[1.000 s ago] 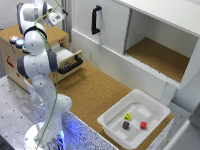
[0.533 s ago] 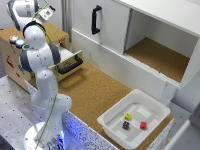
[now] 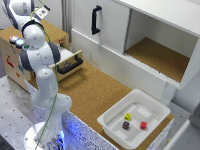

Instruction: Switch off the blue light

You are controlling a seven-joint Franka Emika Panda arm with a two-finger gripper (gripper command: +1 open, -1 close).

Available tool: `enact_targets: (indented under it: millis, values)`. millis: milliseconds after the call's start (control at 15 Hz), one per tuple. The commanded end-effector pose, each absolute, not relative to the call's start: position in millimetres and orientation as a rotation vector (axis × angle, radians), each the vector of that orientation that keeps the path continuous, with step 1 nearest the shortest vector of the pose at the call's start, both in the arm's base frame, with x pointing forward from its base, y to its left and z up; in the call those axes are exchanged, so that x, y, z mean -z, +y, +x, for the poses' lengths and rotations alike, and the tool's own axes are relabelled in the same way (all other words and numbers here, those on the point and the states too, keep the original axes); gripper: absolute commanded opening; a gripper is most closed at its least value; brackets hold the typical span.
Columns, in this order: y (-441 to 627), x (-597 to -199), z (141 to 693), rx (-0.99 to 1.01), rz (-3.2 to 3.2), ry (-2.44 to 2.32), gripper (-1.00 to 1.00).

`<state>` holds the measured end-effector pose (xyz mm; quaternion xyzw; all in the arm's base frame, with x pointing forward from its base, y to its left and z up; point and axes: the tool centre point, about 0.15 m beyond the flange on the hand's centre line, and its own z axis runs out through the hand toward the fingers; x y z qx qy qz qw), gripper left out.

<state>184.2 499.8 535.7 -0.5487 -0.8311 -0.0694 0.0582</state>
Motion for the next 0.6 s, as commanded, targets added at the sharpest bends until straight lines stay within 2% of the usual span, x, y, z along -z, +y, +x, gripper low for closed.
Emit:
enact_targets:
  millis: [0, 533]
  values:
    - [529.0, -526.6, 175.8, 0.006, -1.628, -2.551, -1.0]
    - [536.3, -481.6, 154.1, -0.112, -1.645, -2.571, -1.0]
